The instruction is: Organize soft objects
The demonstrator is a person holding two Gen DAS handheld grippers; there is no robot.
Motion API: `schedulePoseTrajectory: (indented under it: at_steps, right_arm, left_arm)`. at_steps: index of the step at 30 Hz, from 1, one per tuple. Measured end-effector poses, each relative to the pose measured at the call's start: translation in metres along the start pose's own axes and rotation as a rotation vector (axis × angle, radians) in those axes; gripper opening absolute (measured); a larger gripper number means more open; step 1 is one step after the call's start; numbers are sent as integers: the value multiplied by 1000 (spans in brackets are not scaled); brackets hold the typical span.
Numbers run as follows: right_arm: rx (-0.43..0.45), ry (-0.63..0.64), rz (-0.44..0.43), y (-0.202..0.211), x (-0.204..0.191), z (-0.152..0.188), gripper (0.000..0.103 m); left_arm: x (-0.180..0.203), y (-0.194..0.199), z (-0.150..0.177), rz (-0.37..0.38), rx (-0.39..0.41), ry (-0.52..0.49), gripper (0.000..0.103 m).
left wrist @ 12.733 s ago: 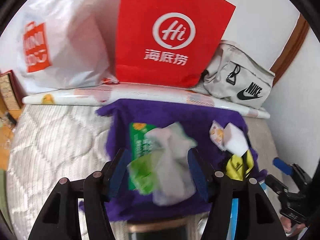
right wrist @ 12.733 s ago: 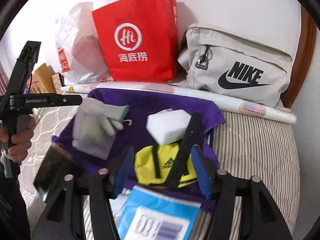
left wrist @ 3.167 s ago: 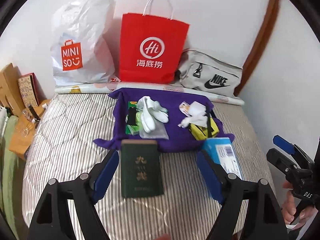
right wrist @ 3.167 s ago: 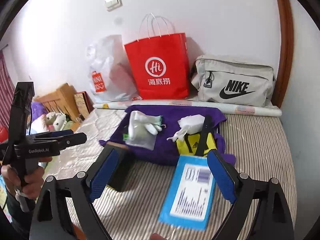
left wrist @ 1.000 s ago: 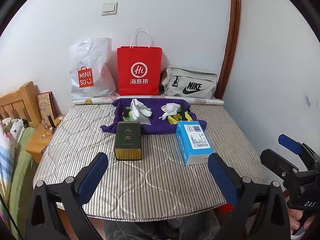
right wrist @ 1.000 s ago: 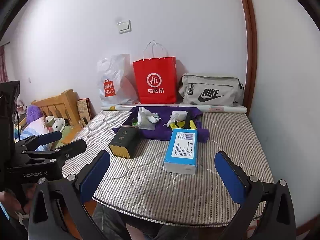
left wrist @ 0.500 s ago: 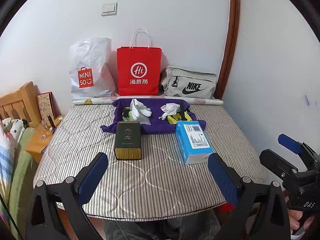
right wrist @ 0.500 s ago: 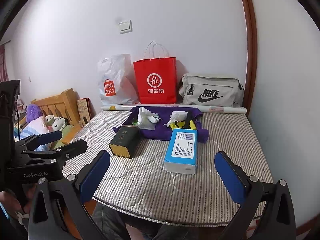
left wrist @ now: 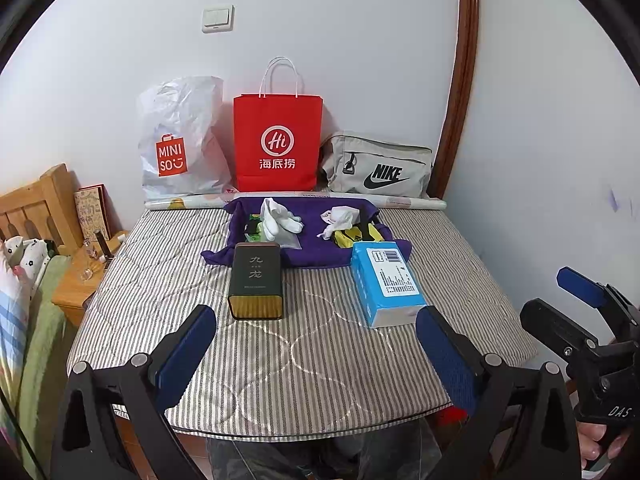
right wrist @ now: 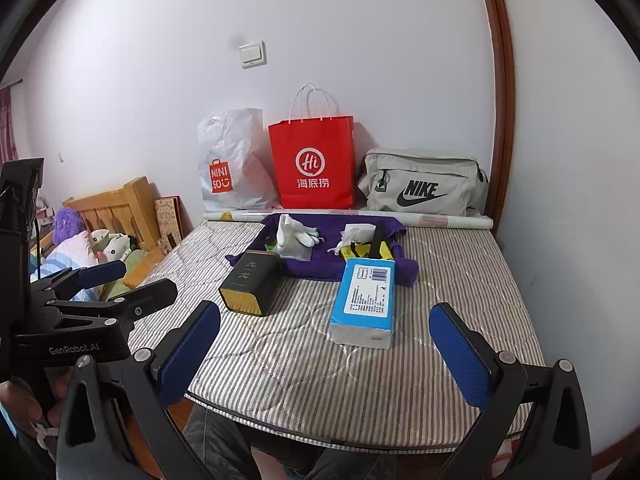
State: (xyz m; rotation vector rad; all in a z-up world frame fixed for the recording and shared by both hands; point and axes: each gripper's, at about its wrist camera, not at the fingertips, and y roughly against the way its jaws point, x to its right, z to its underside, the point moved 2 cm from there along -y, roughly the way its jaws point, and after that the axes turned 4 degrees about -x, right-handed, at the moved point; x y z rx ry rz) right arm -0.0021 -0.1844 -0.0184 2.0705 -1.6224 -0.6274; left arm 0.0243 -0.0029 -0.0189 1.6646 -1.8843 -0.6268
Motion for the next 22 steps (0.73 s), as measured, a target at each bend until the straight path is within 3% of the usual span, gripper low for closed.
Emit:
schedulePoseTrajectory:
  at_steps: [22]
  right_arm:
    - [-2, 17, -4, 2, 0, -2, 103]
  left_arm:
    - [-1, -1, 0, 3, -4, -4, 101]
